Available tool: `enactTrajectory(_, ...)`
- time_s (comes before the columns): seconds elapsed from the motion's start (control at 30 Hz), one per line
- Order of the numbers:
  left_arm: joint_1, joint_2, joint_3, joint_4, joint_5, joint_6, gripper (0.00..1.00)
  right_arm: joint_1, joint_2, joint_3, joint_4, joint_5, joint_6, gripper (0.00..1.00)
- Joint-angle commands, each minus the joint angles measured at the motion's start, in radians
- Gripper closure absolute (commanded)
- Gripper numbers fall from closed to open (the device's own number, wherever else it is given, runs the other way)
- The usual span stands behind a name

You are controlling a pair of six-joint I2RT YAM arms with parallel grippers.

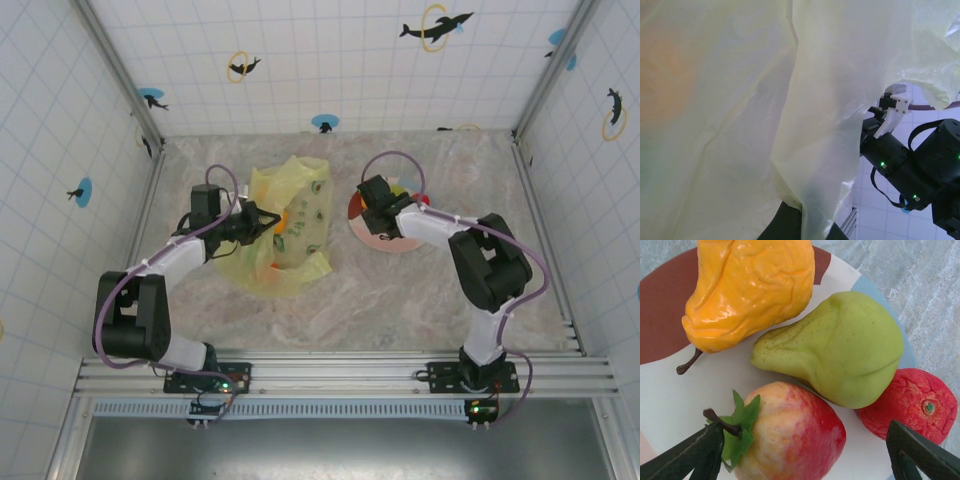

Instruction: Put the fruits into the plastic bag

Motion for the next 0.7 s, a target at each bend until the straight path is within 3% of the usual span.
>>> enactTrajectory(0.0,0.006,0.009,0.018,-0.018,0.008,0.025,1.0,0.008,0.023,0.043,-0.038,0.017,-0.006,0.17)
enactTrajectory(0.3,0.006,0.011,0.018,-0.02,0.007,0.025,1.0,0.016,0.048,0.058,-0.042,-0.013,0.006,0.24)
enactTrajectory(0.67,0.007,0.009,0.016,-0.02,0.008,0.024,1.0,0.012,0.055,0.042,-0.019,-0.099,0.014,0.24)
